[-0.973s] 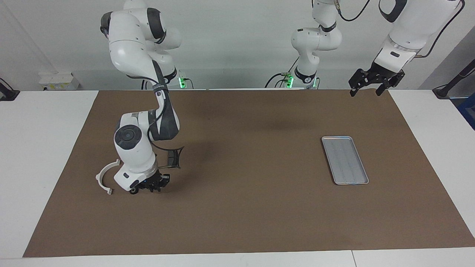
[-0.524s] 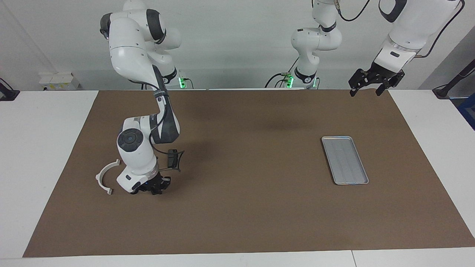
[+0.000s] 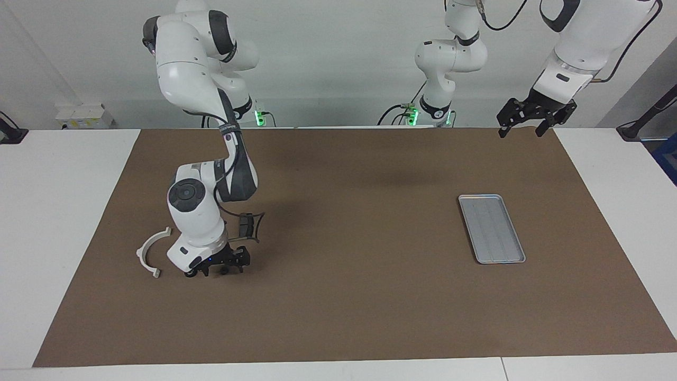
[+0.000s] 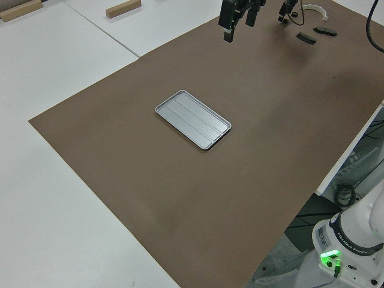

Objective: Place bearing gear from tray to pile

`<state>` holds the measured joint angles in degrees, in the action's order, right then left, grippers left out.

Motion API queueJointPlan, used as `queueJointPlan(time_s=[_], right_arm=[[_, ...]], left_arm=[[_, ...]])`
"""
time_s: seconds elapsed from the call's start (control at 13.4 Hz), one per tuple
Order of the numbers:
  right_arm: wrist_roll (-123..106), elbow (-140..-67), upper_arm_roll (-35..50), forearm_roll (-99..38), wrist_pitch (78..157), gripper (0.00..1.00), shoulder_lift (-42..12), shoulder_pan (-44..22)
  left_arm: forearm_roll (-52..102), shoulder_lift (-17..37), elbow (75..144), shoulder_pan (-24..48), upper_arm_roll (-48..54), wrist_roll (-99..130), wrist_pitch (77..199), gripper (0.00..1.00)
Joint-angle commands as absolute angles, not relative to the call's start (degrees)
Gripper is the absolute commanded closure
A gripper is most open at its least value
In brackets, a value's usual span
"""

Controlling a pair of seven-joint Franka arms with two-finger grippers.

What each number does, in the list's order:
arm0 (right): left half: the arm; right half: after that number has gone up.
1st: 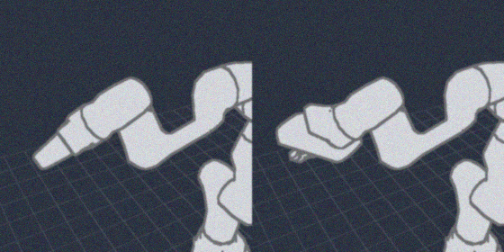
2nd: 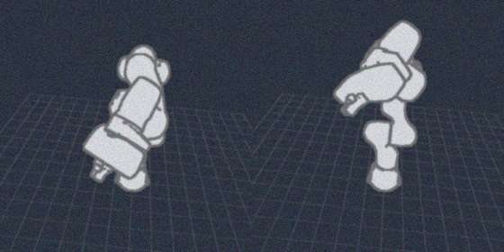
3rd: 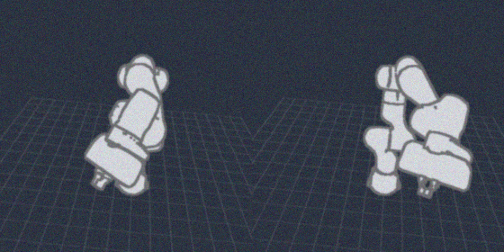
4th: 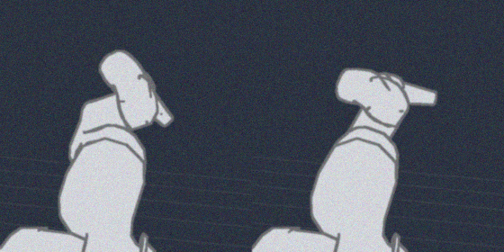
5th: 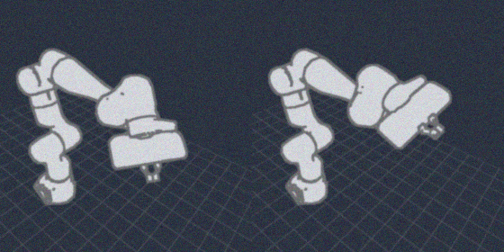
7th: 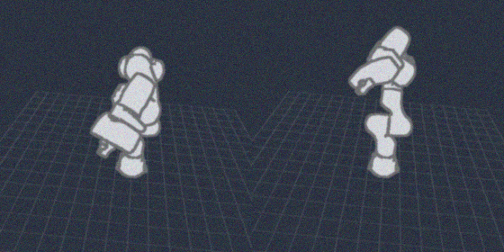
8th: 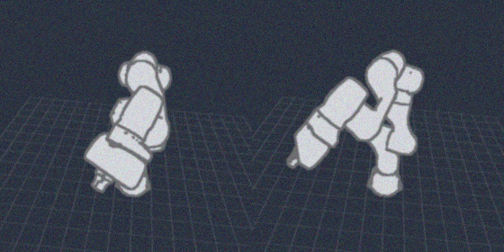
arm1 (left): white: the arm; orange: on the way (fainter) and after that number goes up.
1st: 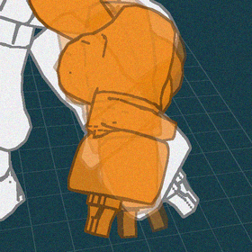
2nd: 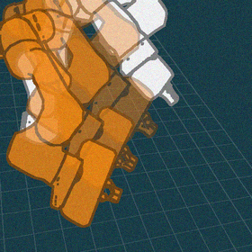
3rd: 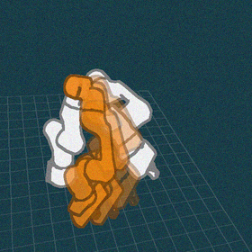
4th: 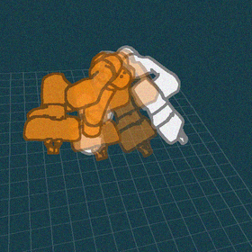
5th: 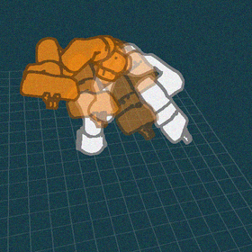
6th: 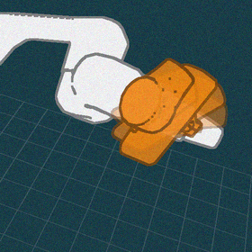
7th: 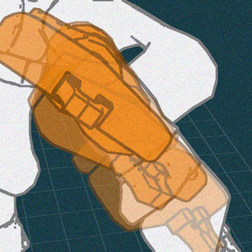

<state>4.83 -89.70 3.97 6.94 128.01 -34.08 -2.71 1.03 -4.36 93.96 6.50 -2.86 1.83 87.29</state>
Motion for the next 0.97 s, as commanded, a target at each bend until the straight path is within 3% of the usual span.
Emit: queueJointPlan(time_s=[0.0, 0.45, 0.6, 0.9], right_arm=[[3.6, -91.1, 4.4, 5.9, 127.8, 0.0, -32.3, -1.8], [3.6, -91.8, 4.4, 5.8, 124.4, 0.0, -27.0, -1.3], [3.6, -94.6, 4.4, 5.6, 119.4, 0.0, -20.2, -1.4], [3.6, -96.4, 4.4, 0.6, 102.1, 0.0, -4.2, -1.3]], left_arm=[[1.7, -6.1, 95.6, 6.8, -3.3, 1.7, 87.7, 0.0], [1.7, -6.1, 95.6, 6.8, -3.3, 1.7, 87.7, 0.0], [1.7, -6.1, 95.7, 6.8, -3.2, 1.7, 87.7, 0.0], [1.7, -6.1, 95.7, 6.8, -3.3, 1.7, 87.7, 0.0]])
